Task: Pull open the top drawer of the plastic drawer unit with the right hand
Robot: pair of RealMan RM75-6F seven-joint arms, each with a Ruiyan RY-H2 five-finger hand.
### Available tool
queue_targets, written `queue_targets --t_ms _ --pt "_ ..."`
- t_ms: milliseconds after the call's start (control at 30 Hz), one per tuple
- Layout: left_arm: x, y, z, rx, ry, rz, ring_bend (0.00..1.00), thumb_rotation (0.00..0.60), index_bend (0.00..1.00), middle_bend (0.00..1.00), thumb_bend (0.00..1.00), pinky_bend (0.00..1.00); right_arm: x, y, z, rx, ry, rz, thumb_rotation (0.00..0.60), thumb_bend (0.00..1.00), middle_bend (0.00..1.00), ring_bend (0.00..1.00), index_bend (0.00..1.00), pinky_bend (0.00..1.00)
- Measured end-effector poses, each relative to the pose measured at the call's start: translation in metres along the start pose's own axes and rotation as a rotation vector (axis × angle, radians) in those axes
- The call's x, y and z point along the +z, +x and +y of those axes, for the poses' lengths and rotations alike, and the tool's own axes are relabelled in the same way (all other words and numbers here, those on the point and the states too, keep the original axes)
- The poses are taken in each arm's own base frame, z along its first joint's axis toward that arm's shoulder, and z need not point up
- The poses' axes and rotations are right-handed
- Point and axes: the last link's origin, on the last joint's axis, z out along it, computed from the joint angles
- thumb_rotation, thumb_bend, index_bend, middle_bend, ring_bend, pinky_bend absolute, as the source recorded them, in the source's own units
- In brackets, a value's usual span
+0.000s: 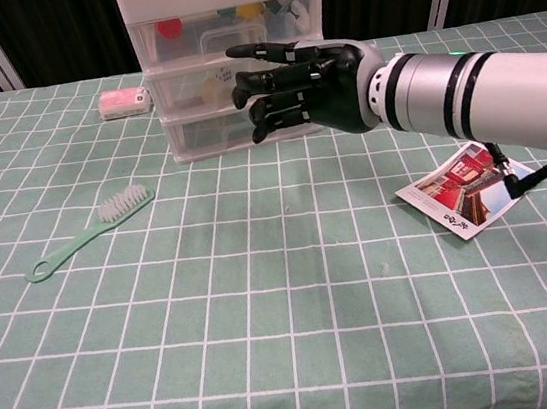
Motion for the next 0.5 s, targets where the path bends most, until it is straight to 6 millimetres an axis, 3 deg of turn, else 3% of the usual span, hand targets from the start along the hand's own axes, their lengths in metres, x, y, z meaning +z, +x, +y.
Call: queue_targets --t_ms 500 --pt "0.0 -0.001 -0.003 -0.003 0.008 0.004 0.21 0.6 0.33 0.27 0.05 0.2 0.023 -0.003 -0.006 -0.024 -0.005 0.018 0.6 0.48 0.59 0.62 0.08 0.54"
